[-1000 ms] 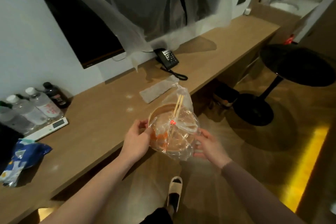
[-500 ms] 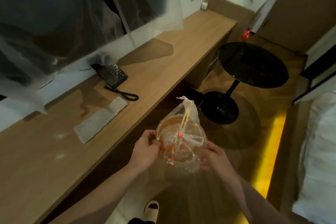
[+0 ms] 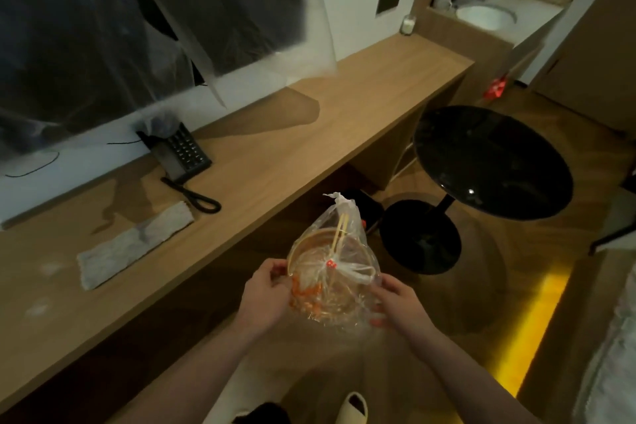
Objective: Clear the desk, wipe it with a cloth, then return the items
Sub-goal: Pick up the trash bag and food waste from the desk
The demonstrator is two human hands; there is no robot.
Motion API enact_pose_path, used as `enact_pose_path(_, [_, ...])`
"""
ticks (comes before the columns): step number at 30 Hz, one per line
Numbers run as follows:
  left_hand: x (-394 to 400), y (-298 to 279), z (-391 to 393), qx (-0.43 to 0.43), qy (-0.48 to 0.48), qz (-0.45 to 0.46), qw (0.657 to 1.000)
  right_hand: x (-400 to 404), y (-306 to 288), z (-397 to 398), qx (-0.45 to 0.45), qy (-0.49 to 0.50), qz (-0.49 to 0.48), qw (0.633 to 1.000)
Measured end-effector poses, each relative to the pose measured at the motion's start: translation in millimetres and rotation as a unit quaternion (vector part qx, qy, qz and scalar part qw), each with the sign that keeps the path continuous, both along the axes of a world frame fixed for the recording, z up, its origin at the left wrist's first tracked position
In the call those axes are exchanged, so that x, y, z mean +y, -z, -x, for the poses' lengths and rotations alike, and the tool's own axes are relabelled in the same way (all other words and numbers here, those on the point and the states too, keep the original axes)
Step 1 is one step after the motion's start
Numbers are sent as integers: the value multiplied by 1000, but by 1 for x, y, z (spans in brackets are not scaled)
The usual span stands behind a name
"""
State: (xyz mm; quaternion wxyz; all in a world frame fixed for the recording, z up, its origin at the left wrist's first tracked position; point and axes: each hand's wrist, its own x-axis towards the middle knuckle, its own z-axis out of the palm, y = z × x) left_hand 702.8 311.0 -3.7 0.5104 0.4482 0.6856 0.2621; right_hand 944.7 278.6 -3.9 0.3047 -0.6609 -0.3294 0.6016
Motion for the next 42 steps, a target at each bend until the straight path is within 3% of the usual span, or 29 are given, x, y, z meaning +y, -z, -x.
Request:
enact_pose_path(10, [48, 15, -81, 38, -74, 6, 997, 93, 26, -85, 34, -90, 17, 995])
enact_pose_path(24, [235, 108, -189, 36, -62, 70, 995, 281, 89, -182, 10, -64, 113, 991])
enact_pose_path(33, [345, 227, -243, 68, -58, 127, 988, 392, 217, -222, -65, -39, 187, 979])
enact_pose_path(42, [414, 403, -269, 54, -76, 179, 979, 474, 383, -235, -120, -38, 210, 970])
